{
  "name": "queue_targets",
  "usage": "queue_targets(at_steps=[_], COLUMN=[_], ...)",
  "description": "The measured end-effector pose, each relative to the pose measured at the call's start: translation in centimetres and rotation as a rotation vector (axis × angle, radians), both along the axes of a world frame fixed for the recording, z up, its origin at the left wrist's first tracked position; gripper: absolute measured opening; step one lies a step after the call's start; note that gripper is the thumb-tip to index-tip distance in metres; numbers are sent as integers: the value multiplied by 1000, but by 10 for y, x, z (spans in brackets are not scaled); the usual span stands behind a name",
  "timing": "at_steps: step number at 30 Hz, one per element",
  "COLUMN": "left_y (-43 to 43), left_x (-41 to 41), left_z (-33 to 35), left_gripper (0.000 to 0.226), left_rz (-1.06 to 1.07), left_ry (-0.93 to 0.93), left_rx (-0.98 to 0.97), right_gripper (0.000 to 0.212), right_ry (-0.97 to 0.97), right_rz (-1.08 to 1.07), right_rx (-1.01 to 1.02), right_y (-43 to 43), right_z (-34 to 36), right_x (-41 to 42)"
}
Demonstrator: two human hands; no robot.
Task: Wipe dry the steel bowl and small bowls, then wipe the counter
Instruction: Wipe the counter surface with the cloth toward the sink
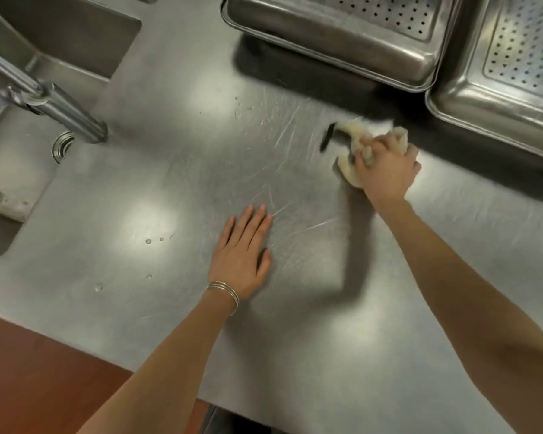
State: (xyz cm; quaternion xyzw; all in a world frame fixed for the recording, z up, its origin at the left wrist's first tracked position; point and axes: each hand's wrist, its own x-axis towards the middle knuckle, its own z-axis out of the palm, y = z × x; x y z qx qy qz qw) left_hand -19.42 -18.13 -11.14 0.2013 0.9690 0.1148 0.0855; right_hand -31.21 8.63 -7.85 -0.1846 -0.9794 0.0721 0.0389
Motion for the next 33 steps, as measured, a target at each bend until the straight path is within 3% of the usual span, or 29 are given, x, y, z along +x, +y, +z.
queue_targets(at_steps=[2,5,8,12,16,18,23,28,30,33], left_y=[-1,-2,-3,-2,-2,-3,-2,-3,-4,-3], left_x=[0,-1,-2,0,0,0,-1,0,0,0], left_z=[0,-1,1,4,5,3,2,3,4,3], left_gripper=[60,60,61,60,60,60,60,61,61,61], left_rz=[4,-1,1,23,19,18,26,15,12,14], left_ry=[1,-1,-7,-27,-22,-14,-18,-24,-29,-19], left_rx=[21,54,59,99,104,109,129,125,129,148], right_gripper=[43,42,41,40,40,42,39,37,36,39], right_ry=[-40,-68,-16,-66,-64,-73,-47,96,125,45], right_rz=[-36,88,298,675,371,369,668,1219,1202,811], right_rx=[10,32,16,7,22,51,25,-58,-15,-17], right_y=[-13,-59,-94,-72,-107,-145,-214,-166,-132,-128], right_z=[7,8,8,8,5,5,0,-11,-9,-1], right_x=[-52,-102,-100,-80,-111,-129,-112,-45,-51,-85])
